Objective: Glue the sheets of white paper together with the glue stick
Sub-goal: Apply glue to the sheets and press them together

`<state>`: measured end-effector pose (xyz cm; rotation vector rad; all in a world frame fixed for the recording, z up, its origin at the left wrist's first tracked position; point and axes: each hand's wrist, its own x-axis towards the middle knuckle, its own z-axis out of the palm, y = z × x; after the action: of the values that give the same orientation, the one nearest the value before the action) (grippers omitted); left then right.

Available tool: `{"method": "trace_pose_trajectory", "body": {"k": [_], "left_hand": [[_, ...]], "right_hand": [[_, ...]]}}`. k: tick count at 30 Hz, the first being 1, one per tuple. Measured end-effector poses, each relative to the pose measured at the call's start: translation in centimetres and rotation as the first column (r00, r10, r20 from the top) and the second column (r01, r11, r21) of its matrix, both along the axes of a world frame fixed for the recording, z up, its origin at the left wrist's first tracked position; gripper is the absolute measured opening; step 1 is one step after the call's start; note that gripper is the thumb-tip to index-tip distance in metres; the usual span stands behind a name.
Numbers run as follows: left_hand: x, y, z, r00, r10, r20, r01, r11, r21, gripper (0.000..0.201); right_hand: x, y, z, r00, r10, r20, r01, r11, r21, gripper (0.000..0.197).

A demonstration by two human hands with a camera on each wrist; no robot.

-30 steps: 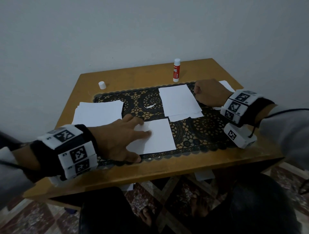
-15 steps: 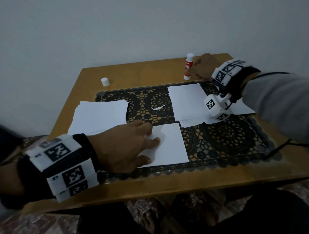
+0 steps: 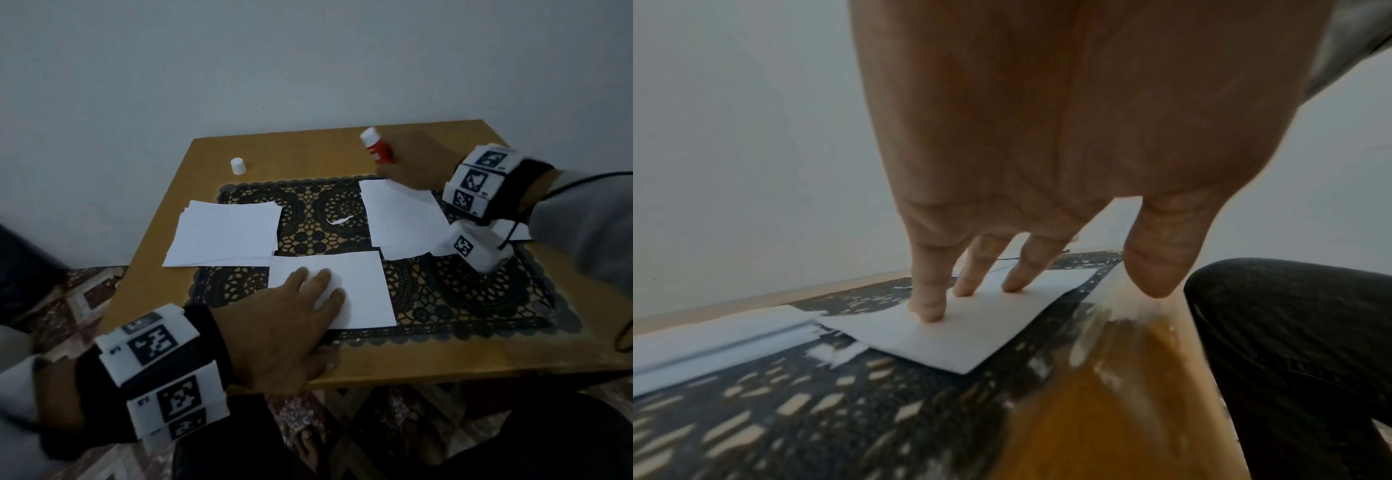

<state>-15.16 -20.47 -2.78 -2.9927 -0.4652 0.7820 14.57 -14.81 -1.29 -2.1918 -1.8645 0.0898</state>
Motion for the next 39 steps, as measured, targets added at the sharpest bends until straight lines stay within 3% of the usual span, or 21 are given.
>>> {"method": "trace_pose_trajectory", "body": {"k": [4, 8, 12, 19, 28, 35, 39], "left_hand": [[0.3, -0.9, 0.3, 0.998, 0.052, -0.040, -0.054, 0.998, -0.043, 0.083], [0.4, -1.1, 0.5, 0.995, 0.081, -0.060, -0.086, 0.992, -0.090, 0.086], [0.2, -1.1, 0.1, 0.994, 0.096, -0.050, -0.101, 0.989, -0.111, 0.090], [0.1, -0.8, -0.3, 0.993, 0.114, -0.030, -0.117, 0.983, -0.143, 0.089], [0.2, -0.8, -0.3, 0.994, 0.100, -0.034, -0.104, 0.986, -0.134, 0.089], [0.2, -0.8, -0.5, 0.995, 0.095, -0.023, -0.097, 0.990, -0.101, 0.089], [0.1, -0.8, -0.5, 0.996, 0.087, 0.008, -0.086, 0.993, -0.081, 0.089]], "right_hand": [[-4.5, -3.0, 0.7, 0.959, 0.283, 0.026, -0.279, 0.954, -0.106, 0.026], [-8.7, -5.0, 1.8, 0.901, 0.413, -0.132, -0.415, 0.910, 0.015, 0.032], [-11.9, -4.5, 1.5, 0.902, 0.387, -0.190, -0.383, 0.922, 0.058, 0.021], [-15.7, -3.1, -0.9, 0.884, 0.427, -0.192, -0.428, 0.903, 0.035, 0.024], [-15.1, -2.9, -1.0, 0.887, 0.421, -0.191, -0.427, 0.904, 0.008, 0.023], [-14.6, -3.2, -0.6, 0.907, 0.414, -0.079, -0.416, 0.909, -0.012, 0.023], [-13.0, -3.5, -0.3, 0.930, 0.328, -0.167, -0.322, 0.945, 0.065, 0.022]]}}
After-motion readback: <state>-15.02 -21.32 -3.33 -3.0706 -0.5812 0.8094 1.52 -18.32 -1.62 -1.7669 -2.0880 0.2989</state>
